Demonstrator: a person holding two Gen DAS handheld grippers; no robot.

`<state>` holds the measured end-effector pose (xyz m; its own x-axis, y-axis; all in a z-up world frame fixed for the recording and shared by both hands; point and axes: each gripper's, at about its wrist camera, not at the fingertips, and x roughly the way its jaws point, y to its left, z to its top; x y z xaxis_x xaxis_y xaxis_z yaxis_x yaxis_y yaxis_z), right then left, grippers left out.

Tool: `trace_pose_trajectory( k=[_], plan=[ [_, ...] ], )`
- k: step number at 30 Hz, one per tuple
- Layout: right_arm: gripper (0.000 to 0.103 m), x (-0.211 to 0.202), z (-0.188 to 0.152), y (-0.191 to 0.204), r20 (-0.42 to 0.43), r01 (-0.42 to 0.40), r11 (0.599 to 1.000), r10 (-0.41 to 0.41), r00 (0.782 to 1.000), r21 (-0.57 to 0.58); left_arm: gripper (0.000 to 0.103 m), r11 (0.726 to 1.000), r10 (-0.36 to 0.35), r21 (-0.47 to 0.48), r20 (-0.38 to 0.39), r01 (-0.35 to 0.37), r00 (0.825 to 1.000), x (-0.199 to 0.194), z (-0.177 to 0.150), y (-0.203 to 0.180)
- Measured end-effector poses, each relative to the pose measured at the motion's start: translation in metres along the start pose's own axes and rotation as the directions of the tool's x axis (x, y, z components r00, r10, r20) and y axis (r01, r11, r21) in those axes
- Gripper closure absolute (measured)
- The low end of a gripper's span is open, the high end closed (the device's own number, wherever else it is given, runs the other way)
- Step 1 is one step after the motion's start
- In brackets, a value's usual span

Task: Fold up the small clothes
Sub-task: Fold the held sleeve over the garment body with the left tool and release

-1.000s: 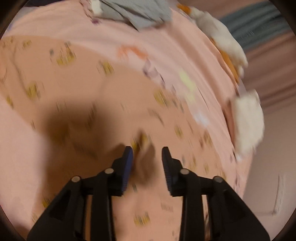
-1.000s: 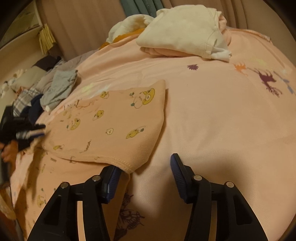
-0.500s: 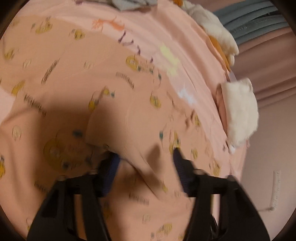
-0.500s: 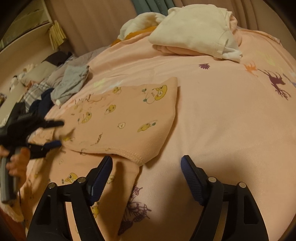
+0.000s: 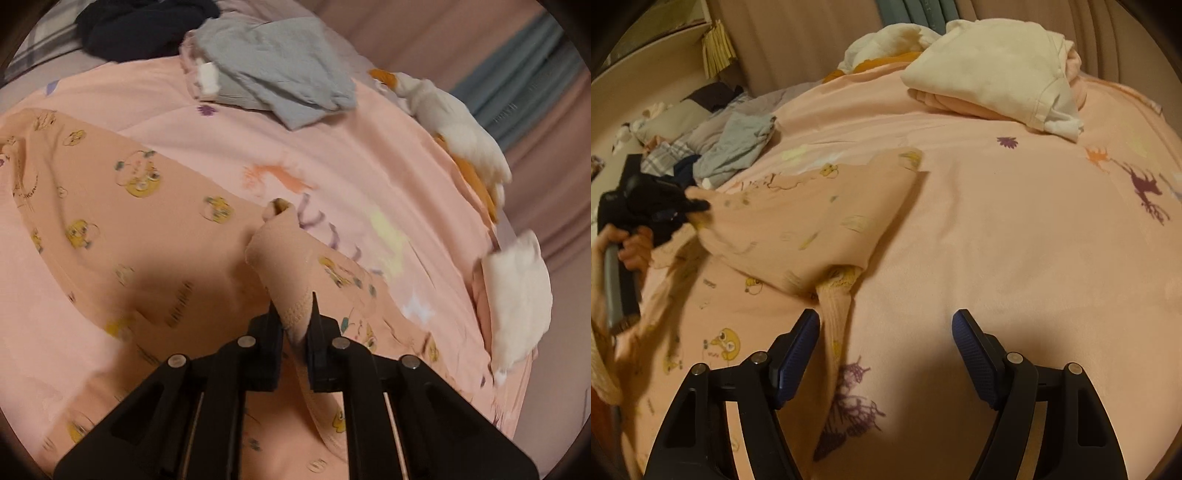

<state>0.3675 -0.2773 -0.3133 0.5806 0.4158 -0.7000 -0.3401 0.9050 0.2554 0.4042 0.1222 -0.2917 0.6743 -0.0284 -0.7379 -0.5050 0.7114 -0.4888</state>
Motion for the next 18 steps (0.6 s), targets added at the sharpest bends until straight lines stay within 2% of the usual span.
trace_pose_trajectory(
  k=[3,6,8,9,11,13,15,18],
  plan=[
    [0.027,0.005,0.004,0.007,0.011,0.010,1.000,-0.010,1.000,-0.005,0.093,0.997,-0.018,-0.075,-0.028,0.016,0.999,0.004,0.007,0.017],
    [0.027,0.005,0.006,0.013,0.007,-0.024,0.999,0.025,1.000,-0.021,0.093,0.999,0.011,-0.051,-0.014,-0.012,1.000,0.008,0.008,0.019],
    [0.027,0.001,0.007,0.016,0.035,-0.062,0.998,0.063,0.997,-0.023,0.093,0.999,0.018,-0.041,-0.034,-0.019,0.999,0.013,0.007,0.021],
    [0.027,0.000,0.007,0.019,0.045,-0.052,0.998,0.054,0.998,-0.037,0.093,0.999,0.017,-0.049,-0.039,-0.019,0.999,0.014,0.007,0.022],
    [0.027,0.007,0.007,0.028,0.030,0.025,0.996,-0.023,0.999,-0.086,0.094,0.997,0.003,-0.079,-0.047,-0.007,0.999,0.016,0.008,0.024],
    [0.036,0.020,0.006,0.034,-0.015,0.065,0.991,-0.067,0.998,-0.117,0.094,0.996,-0.016,-0.087,-0.060,0.010,0.998,0.015,0.007,0.023],
    [0.053,0.021,0.006,0.030,-0.014,0.100,0.989,-0.102,0.995,-0.107,0.094,0.998,-0.019,-0.055,-0.058,0.016,0.998,0.011,0.006,0.017],
    [0.061,0.016,0.008,0.012,-0.004,0.077,0.997,-0.077,0.997,-0.011,0.094,1.000,-0.013,0.006,-0.039,0.013,0.999,0.003,0.005,0.008]
  ],
)
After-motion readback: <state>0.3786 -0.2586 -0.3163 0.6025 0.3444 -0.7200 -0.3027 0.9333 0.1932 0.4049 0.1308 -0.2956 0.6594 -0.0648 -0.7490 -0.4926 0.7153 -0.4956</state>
